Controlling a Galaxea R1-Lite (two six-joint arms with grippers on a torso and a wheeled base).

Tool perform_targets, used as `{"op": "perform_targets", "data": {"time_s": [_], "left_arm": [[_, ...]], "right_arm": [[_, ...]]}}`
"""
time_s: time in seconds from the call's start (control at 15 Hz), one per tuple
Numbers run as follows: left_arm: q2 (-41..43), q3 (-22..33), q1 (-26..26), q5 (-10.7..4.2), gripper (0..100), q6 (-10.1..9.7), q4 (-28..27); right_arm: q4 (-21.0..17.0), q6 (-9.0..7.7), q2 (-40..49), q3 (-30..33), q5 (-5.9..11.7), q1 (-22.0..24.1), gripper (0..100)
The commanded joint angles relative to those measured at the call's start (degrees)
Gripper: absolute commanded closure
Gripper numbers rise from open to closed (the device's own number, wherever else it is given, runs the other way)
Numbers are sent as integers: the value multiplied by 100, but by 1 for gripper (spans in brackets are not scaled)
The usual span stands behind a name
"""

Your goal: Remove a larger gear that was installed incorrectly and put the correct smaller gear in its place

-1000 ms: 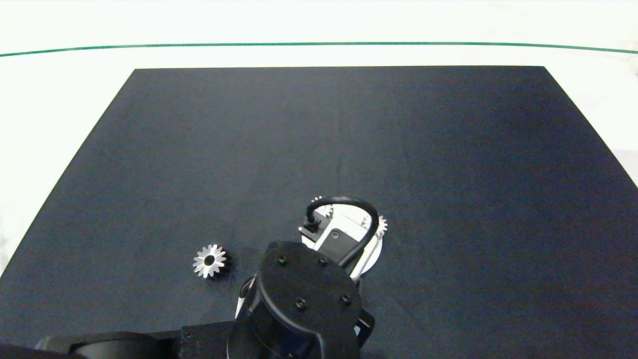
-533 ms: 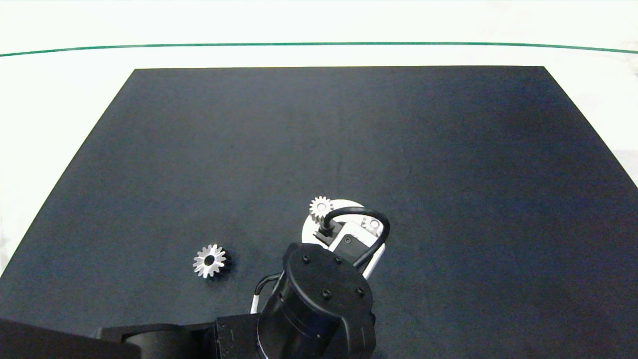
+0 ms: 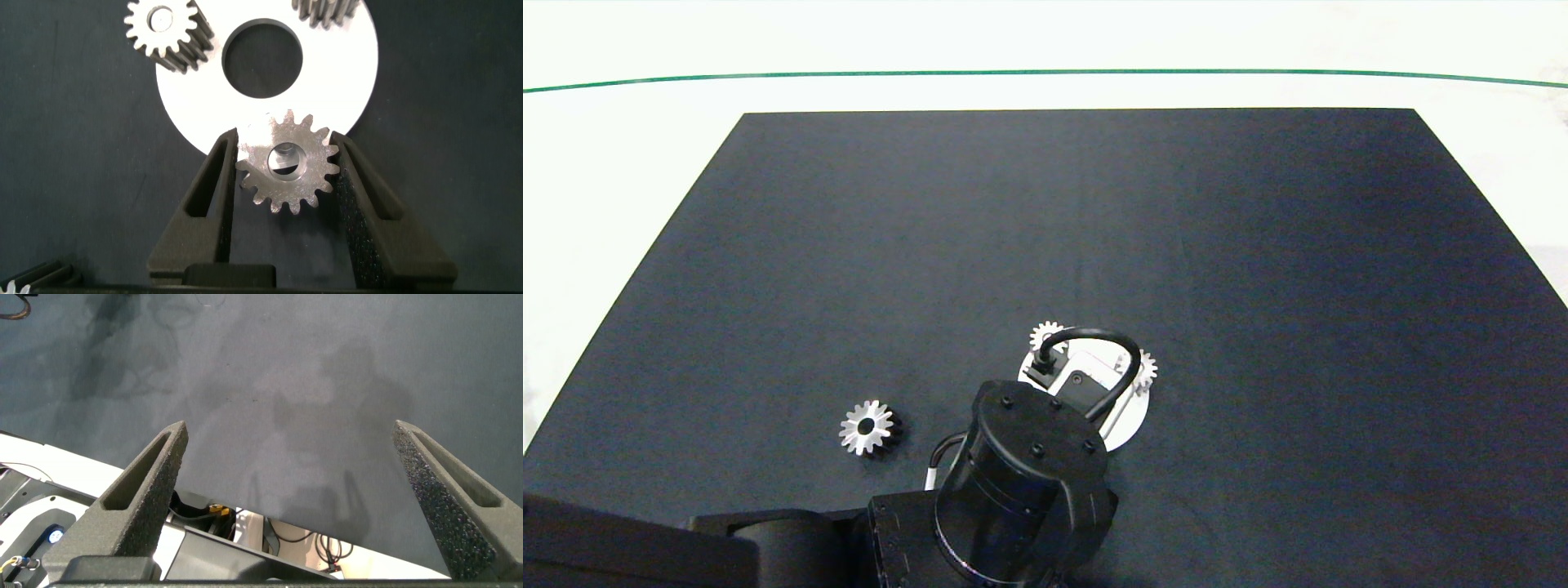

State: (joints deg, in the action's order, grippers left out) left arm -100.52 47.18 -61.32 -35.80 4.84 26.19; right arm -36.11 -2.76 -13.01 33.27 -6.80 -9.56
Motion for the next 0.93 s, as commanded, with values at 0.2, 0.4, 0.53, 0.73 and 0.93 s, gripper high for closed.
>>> {"op": "perform_targets", "data": {"time_s": [0.2,0.4,0.53,0.73,0.93], "left_arm": [[-99,2,-20,-23,78,-1,27],[-231,28,-12,-23,78,17,247],[-275,37,-12,-23,78,61,326],[-284,28,-3,-23,78,70,343],[-284,37,32,-23,78,96,343]], "right_arm": [[-19,-6,9,4,-5,-2,0],[-19,3,18,-5,-5,-11,0],[-19,3,18,-13,-5,-11,0],[-19,3,26,-5,-5,-11,0],[-28,3,53,-5,-5,-2,0]]}}
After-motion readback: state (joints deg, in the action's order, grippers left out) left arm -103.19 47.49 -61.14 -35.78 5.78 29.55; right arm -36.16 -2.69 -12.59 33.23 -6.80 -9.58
